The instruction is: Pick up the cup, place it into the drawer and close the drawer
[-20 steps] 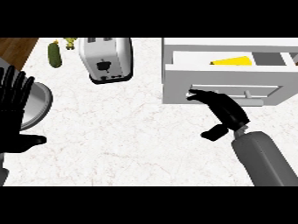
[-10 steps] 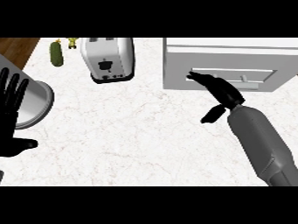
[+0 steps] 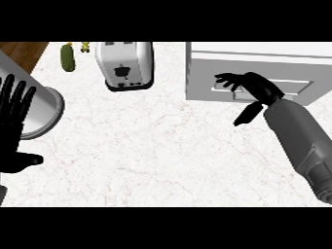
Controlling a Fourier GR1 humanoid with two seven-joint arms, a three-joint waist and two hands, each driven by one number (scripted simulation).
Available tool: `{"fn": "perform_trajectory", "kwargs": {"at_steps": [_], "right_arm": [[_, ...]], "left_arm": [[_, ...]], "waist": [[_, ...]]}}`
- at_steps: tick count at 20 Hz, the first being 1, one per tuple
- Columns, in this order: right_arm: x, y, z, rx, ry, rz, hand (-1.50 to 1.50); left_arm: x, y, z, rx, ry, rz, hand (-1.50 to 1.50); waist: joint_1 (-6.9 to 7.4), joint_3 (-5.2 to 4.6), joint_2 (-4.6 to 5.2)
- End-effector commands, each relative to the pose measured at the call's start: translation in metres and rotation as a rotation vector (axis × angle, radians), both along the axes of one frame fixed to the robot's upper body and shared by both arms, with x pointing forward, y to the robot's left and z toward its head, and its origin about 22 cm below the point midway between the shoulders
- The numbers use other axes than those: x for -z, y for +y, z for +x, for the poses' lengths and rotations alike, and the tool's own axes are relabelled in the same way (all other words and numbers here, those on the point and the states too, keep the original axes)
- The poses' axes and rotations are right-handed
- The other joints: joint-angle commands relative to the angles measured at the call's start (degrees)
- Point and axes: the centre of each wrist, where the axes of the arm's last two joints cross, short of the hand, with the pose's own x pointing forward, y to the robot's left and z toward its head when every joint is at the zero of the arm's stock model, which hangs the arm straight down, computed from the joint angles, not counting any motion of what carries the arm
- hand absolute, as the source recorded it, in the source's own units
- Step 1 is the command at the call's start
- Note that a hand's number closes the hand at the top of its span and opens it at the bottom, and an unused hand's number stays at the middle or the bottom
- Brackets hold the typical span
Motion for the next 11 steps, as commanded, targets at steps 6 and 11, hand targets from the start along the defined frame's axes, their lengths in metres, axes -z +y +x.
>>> {"fn": "perform_trajectory", "kwargs": {"at_steps": [6,11], "right_arm": [[-0.03,-0.036,0.014,0.136,0.033,-0.033,-1.5],[-0.021,-0.032,0.011,0.132,0.032,-0.026,-1.5]], "left_arm": [[-0.004,-0.009,0.011,0.013,-0.011,0.006,-1.5],[0.021,-0.009,-0.002,0.045,0.01,0.019,-1.5]], "waist": [[2.1,0.59,2.24],[2.37,0.53,2.23]]}}
